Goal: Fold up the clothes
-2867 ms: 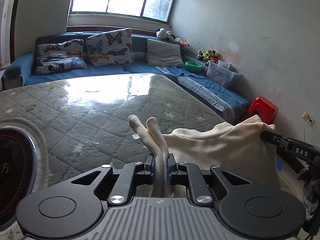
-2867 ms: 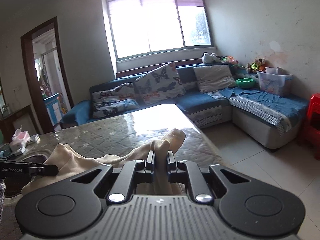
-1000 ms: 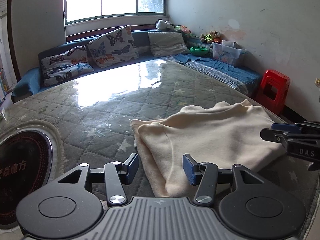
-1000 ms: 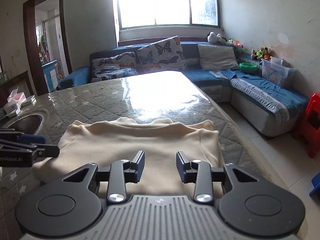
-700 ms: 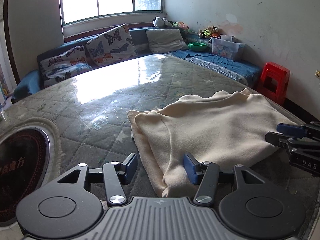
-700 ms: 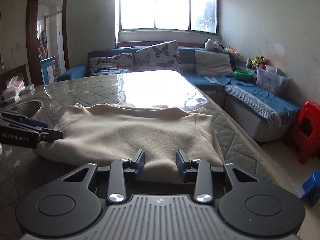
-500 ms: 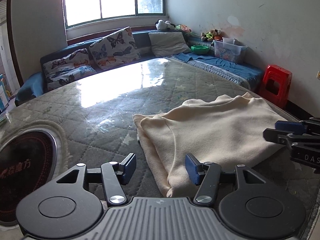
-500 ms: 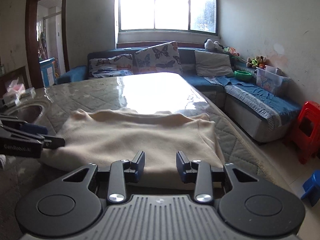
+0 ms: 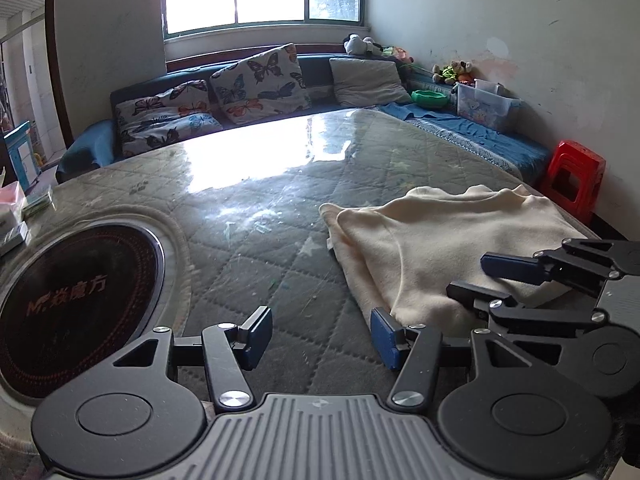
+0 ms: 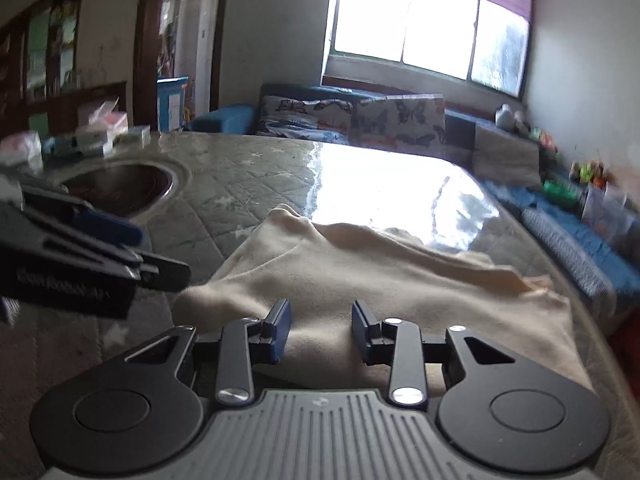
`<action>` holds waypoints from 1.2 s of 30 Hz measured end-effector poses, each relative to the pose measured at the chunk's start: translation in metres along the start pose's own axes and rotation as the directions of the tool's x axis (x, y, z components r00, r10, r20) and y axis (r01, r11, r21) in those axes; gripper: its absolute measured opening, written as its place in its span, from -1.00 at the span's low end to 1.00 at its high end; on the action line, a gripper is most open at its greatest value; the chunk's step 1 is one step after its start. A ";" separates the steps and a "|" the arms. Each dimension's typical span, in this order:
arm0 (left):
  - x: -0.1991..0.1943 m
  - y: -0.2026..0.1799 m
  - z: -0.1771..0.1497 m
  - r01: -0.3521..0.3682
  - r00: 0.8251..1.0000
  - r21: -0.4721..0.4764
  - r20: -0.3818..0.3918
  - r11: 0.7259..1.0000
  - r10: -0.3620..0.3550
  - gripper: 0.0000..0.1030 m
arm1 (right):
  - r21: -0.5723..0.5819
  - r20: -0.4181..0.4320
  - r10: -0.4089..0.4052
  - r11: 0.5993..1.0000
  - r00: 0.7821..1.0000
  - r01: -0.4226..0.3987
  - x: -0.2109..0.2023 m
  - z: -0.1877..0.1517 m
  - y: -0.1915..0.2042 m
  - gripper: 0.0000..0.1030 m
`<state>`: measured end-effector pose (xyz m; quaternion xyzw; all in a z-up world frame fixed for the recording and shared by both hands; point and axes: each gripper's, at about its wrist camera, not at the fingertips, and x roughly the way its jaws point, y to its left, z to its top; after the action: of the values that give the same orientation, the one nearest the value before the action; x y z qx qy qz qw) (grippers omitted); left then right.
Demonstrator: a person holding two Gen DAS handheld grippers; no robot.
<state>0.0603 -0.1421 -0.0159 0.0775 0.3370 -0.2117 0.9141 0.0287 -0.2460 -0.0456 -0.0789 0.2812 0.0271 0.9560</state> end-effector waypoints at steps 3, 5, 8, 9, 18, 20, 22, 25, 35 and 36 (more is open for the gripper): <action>-0.004 -0.001 -0.003 0.006 1.000 -0.006 -0.013 1.000 -0.006 0.17 | 0.039 -0.004 0.001 0.999 1.000 -0.001 -0.008 0.003 -0.001 -0.31; -0.007 -0.001 -0.005 0.008 1.000 -0.009 -0.021 1.000 -0.009 0.25 | 0.073 -0.002 0.003 0.997 1.000 -0.003 -0.013 0.005 -0.006 -0.20; -0.011 -0.002 -0.009 0.012 0.999 -0.014 -0.033 1.000 -0.012 0.33 | 0.107 -0.012 -0.005 0.994 1.000 0.006 -0.019 0.004 -0.012 -0.02; -0.012 -0.002 -0.010 0.012 0.999 -0.016 -0.037 1.000 -0.012 0.35 | 0.118 -0.019 -0.008 0.993 1.000 0.010 -0.021 0.003 -0.013 0.01; -0.024 -0.002 -0.022 -0.001 0.999 -0.029 -0.048 1.000 -0.001 0.73 | 0.180 -0.065 -0.025 0.983 0.998 0.037 -0.030 -0.007 -0.011 0.49; -0.027 -0.002 -0.024 -0.001 0.999 -0.029 -0.048 1.000 0.000 0.84 | 0.199 -0.073 -0.024 0.979 0.997 0.038 -0.032 -0.008 -0.011 0.61; -0.030 -0.003 -0.027 -0.002 0.999 -0.028 -0.047 1.000 0.000 0.91 | 0.216 -0.083 -0.031 0.975 0.996 0.048 -0.034 -0.011 -0.012 0.70; -0.033 -0.003 -0.030 -0.005 0.999 -0.028 -0.045 1.000 0.004 0.97 | 0.234 -0.101 -0.038 0.970 0.994 0.061 -0.036 -0.014 -0.012 0.86; -0.040 -0.004 -0.041 -0.029 0.998 -0.024 -0.049 0.999 0.028 1.00 | 0.284 -0.122 -0.079 0.952 0.989 0.111 -0.049 -0.023 -0.015 1.00; -0.040 -0.004 -0.042 -0.032 0.998 -0.025 -0.051 0.999 0.030 1.00 | 0.292 -0.130 -0.084 0.949 0.988 0.119 -0.050 -0.024 -0.015 1.00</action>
<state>0.0064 -0.1198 -0.0218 0.0763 0.3613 -0.1912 0.9094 -0.0247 -0.2652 -0.0368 0.0509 0.3326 -0.0694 0.9391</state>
